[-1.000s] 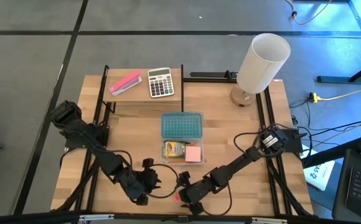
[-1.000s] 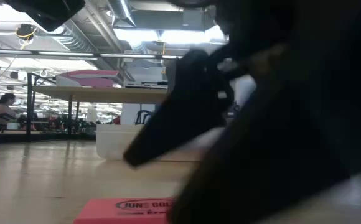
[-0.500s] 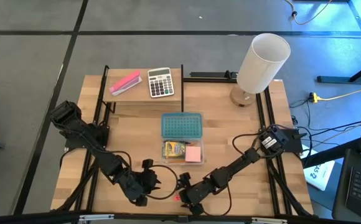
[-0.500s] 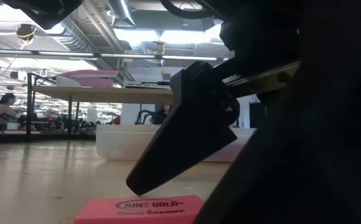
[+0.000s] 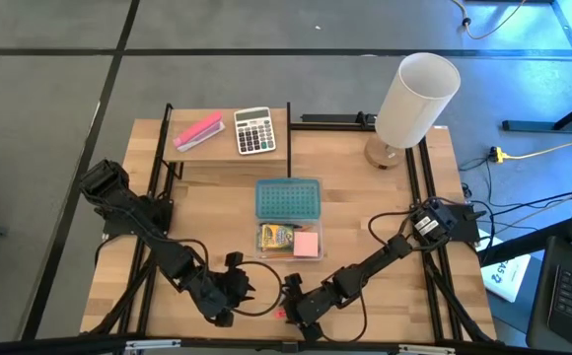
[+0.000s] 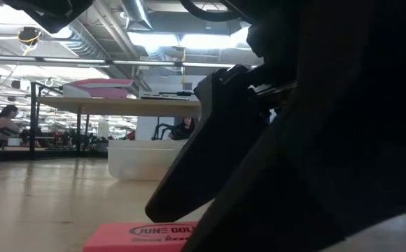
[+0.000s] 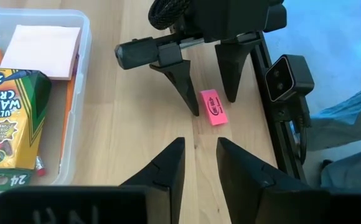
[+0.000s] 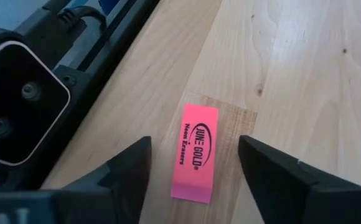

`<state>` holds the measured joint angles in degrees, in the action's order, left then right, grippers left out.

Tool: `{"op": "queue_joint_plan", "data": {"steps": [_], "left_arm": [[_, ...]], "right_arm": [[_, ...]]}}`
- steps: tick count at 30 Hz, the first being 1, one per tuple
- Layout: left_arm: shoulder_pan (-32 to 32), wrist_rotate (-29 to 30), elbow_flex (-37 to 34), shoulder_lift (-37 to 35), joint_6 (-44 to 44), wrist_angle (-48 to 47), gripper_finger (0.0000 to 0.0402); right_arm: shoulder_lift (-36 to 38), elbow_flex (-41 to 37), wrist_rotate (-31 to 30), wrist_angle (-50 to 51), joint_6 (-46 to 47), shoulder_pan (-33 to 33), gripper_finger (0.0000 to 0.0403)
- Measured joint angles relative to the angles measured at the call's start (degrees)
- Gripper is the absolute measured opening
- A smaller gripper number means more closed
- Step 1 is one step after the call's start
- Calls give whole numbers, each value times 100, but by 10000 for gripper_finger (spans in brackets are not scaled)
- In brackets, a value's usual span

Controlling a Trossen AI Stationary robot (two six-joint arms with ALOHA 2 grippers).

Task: Pack school essentials
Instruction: Put the pink eraser into the blue supply box

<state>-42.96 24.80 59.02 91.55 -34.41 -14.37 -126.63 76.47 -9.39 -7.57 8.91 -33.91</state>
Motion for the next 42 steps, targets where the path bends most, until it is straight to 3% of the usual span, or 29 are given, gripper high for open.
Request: {"op": "queue_joint_plan", "data": {"steps": [13, 42], "left_arm": [[0, 0, 0, 0, 2, -1, 86], [2, -2, 0, 0, 2, -2, 86]], "right_arm": [[-2, 2, -2, 7, -9, 0, 151], [-2, 4, 155, 9, -11, 4, 111]]}}
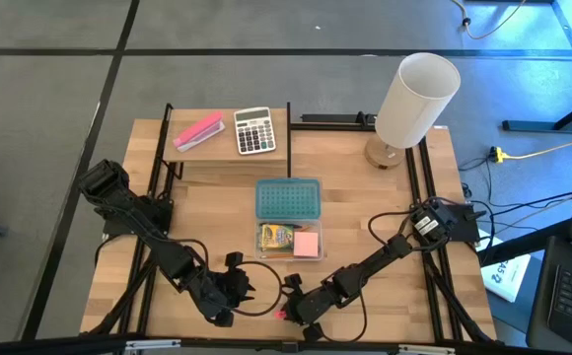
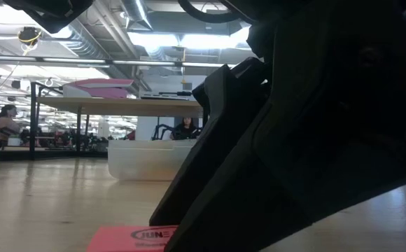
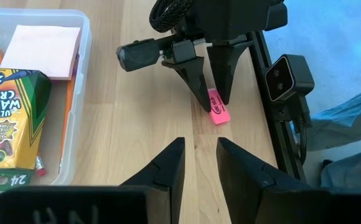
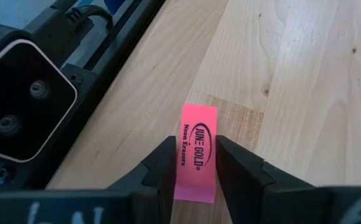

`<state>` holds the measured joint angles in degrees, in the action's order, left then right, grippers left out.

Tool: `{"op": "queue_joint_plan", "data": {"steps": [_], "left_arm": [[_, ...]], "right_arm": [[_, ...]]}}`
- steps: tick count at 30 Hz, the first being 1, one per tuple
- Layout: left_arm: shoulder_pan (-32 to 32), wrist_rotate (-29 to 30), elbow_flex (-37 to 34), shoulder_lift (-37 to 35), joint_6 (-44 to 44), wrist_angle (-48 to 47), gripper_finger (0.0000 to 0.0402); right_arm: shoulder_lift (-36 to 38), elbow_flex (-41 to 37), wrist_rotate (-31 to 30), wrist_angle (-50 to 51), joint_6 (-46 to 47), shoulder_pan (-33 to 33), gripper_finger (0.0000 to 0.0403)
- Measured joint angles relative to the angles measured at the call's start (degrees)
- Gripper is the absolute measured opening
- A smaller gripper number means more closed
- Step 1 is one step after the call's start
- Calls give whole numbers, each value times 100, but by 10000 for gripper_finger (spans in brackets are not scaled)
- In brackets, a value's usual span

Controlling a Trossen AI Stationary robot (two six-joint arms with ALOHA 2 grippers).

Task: Pack school essentials
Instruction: Put the pink eraser into the blue supply box

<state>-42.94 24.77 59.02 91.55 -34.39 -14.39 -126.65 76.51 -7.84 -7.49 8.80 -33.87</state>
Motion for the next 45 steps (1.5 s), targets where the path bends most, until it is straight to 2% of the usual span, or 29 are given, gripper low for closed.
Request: {"op": "queue_joint_plan", "data": {"steps": [14, 25, 39, 45], "left_arm": [[-2, 0, 0, 0, 2, -2, 86], [-63, -2, 0, -2, 2, 0, 85], [-151, -1, 0, -2, 2, 1, 85], [-151, 0, 0, -2, 3, 1, 85]], "right_arm": [[191, -2, -184, 120, 149, 23, 110], [594, 4, -139, 775, 155, 168, 110], [632, -4, 724, 859, 85, 260, 110], [630, -4, 804, 760, -3, 274, 111]]}}
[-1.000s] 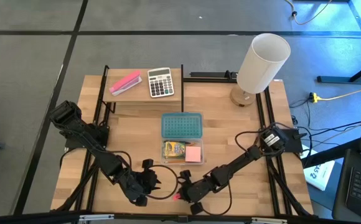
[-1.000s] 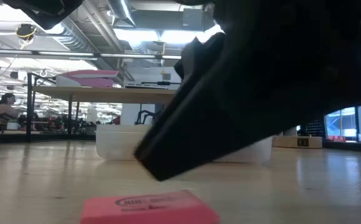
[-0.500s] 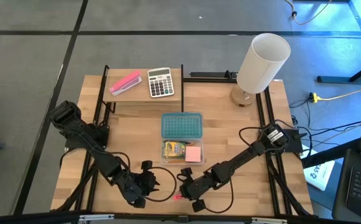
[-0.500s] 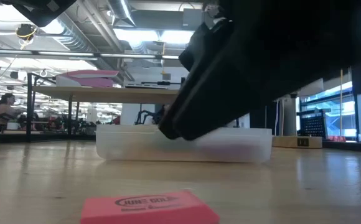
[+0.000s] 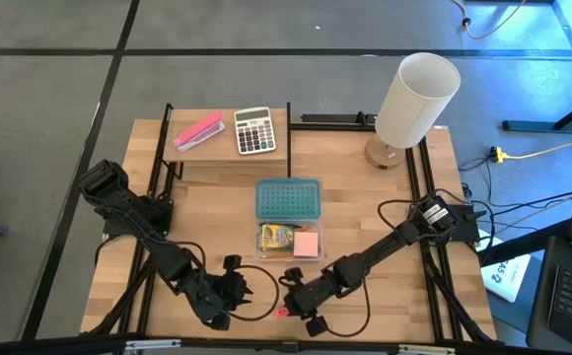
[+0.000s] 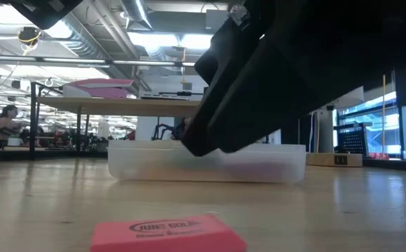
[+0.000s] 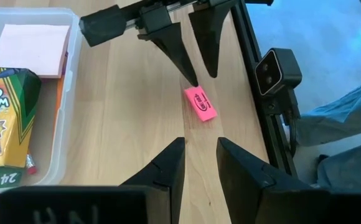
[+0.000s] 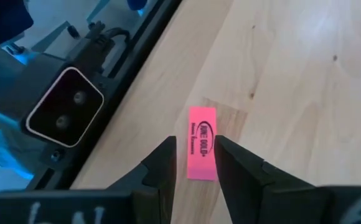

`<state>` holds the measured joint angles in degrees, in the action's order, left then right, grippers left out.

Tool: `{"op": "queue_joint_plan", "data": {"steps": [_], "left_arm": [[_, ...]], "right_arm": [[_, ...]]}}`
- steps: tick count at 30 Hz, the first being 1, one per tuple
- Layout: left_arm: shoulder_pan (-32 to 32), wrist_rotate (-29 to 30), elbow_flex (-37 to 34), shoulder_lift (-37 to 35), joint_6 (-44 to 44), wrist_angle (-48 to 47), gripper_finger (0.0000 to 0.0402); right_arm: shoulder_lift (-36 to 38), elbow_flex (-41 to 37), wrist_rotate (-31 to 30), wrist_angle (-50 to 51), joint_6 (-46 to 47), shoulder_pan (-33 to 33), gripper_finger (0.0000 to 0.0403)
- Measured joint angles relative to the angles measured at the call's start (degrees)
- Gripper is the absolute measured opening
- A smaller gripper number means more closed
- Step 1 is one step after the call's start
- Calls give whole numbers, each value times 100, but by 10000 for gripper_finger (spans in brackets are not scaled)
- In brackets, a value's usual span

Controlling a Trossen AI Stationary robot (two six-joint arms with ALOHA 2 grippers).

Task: Pack school essentials
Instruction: Put the pink eraser into the blue supply box

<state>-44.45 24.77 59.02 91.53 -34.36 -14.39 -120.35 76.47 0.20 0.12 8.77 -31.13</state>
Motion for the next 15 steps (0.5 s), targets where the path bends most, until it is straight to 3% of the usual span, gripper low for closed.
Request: {"op": "queue_joint_plan", "data": {"steps": [4, 15], "left_arm": [[0, 0, 0, 0, 1, -1, 85], [0, 0, 0, 0, 45, -1, 85]], "right_arm": [[1, 2, 43, -4, -116, 18, 126], [-96, 11, 90, -69, -579, 17, 216]]}}
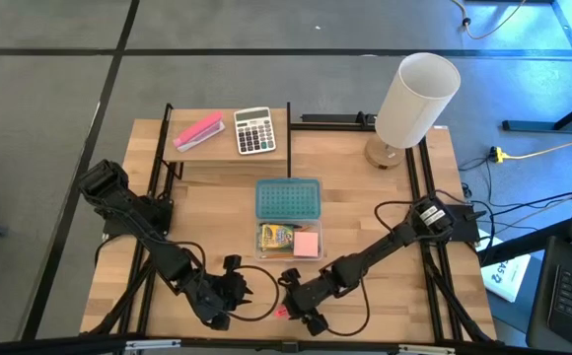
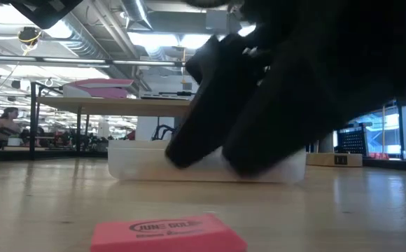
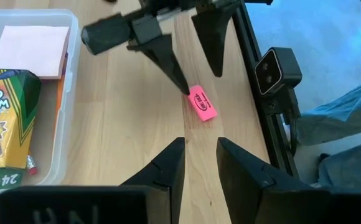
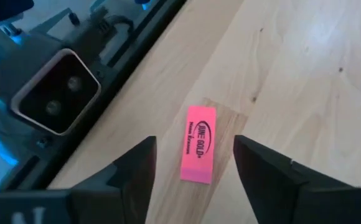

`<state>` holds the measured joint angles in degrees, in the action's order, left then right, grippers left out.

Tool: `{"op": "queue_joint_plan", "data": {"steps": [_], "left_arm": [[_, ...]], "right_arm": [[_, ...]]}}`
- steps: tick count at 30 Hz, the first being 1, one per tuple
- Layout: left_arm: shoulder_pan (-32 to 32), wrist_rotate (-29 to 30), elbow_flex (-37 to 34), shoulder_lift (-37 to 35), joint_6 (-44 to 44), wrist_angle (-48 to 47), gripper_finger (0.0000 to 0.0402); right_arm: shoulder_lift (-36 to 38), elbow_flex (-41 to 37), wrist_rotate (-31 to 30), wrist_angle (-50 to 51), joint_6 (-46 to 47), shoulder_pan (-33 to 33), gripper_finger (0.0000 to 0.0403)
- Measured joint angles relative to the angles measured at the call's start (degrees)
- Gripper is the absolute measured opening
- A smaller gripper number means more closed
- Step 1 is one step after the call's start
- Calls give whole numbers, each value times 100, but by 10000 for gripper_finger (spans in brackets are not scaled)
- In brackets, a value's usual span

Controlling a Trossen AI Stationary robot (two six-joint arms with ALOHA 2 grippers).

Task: Pack school essentials
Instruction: Put the pink eraser into the blue supply box

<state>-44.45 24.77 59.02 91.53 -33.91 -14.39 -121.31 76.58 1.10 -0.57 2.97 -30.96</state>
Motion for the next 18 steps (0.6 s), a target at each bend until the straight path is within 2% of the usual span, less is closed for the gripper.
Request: {"op": "queue_joint_plan", "data": {"steps": [5, 18], "left_arm": [[0, 0, 0, 0, 2, 2, 85], [0, 0, 0, 0, 0, 0, 85]], "right_arm": [[-131, -2, -37, -141, 23, 0, 225], [-398, 1, -230, -214, -195, -10, 212]]}}
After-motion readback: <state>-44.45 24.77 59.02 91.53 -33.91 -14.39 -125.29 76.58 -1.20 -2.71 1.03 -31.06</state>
